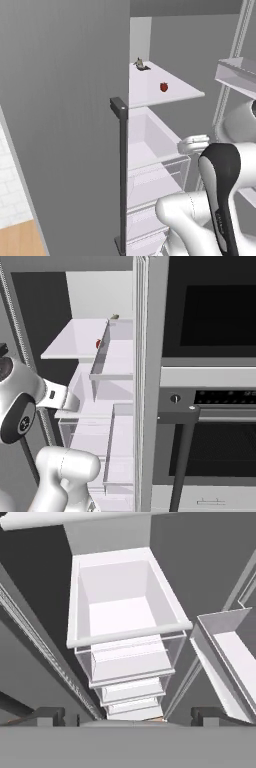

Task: Take the strawberry from the fridge and place it on top of the pancake, located on the dining counter.

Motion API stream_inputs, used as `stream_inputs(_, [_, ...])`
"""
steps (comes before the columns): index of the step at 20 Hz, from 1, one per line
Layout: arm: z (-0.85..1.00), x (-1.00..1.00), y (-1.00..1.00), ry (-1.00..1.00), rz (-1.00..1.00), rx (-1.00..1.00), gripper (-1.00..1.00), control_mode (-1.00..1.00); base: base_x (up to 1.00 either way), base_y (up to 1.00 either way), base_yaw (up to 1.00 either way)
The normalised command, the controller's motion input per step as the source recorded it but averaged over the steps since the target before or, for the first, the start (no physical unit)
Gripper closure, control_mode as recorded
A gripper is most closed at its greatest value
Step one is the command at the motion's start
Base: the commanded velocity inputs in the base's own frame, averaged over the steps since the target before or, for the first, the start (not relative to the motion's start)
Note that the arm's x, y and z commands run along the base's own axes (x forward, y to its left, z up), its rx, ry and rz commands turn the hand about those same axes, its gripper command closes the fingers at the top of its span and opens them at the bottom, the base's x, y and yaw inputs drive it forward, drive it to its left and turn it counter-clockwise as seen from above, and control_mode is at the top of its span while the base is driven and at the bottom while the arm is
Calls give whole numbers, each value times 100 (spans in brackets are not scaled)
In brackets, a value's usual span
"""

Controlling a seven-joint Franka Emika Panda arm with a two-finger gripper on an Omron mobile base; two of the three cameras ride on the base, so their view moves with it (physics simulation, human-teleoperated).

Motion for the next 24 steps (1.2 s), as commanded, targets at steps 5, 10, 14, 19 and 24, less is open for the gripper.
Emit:
stream_inputs(5, [55, 19, 1, -11, 1, -1, -100, -100, 0, 0, 0])
stream_inputs(10, [24, 66, 1, -10, 3, -6, -100, -100, 0, 0, 0])
stream_inputs(14, [26, 60, -14, -3, -4, -1, -100, -100, 0, 0, 0])
stream_inputs(19, [21, 36, -7, 3, 0, 0, -100, -100, 0, 0, 0])
stream_inputs(24, [11, 14, 0, 0, 0, 0, -100, -100, 0, 0, 0])
